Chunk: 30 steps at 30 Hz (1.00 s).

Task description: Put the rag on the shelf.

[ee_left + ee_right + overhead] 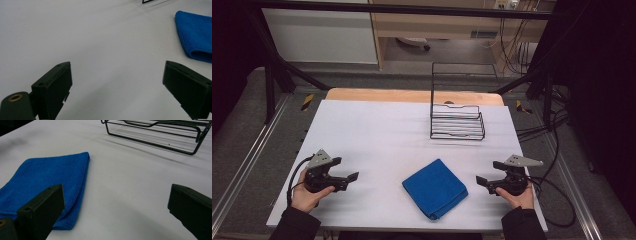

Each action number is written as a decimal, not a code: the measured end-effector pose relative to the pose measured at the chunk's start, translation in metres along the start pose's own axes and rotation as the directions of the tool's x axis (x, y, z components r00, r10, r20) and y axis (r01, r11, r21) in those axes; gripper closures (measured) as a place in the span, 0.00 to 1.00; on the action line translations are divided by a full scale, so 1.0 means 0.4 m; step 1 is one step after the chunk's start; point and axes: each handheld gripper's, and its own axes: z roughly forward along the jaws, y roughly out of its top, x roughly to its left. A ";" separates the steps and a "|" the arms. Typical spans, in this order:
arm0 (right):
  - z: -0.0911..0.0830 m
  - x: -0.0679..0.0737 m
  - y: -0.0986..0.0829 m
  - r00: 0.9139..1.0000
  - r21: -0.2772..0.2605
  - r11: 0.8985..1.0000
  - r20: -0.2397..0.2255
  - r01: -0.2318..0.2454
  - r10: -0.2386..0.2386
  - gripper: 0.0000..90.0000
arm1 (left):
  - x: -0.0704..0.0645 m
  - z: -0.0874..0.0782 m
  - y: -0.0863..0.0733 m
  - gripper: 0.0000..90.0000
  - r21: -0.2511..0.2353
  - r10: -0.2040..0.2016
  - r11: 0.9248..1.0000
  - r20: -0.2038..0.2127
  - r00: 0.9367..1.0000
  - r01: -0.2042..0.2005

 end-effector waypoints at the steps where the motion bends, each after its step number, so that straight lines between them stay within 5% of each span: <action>1: -0.001 0.000 0.000 1.000 0.000 1.000 -0.002 0.002 -0.002 0.02 | -0.001 0.000 0.001 0.10 0.002 0.001 1.000 -0.002 1.000 0.000; 14: 0.011 0.007 0.001 1.000 0.018 1.000 0.004 0.009 -0.009 0.02 | -0.013 0.010 0.004 0.09 0.019 0.003 1.000 -0.005 1.000 -0.002; 30: 0.046 0.042 0.008 1.000 0.049 0.998 -0.005 0.025 -0.025 0.02 | -0.075 0.046 0.039 0.12 0.051 -0.026 0.998 0.038 0.999 0.025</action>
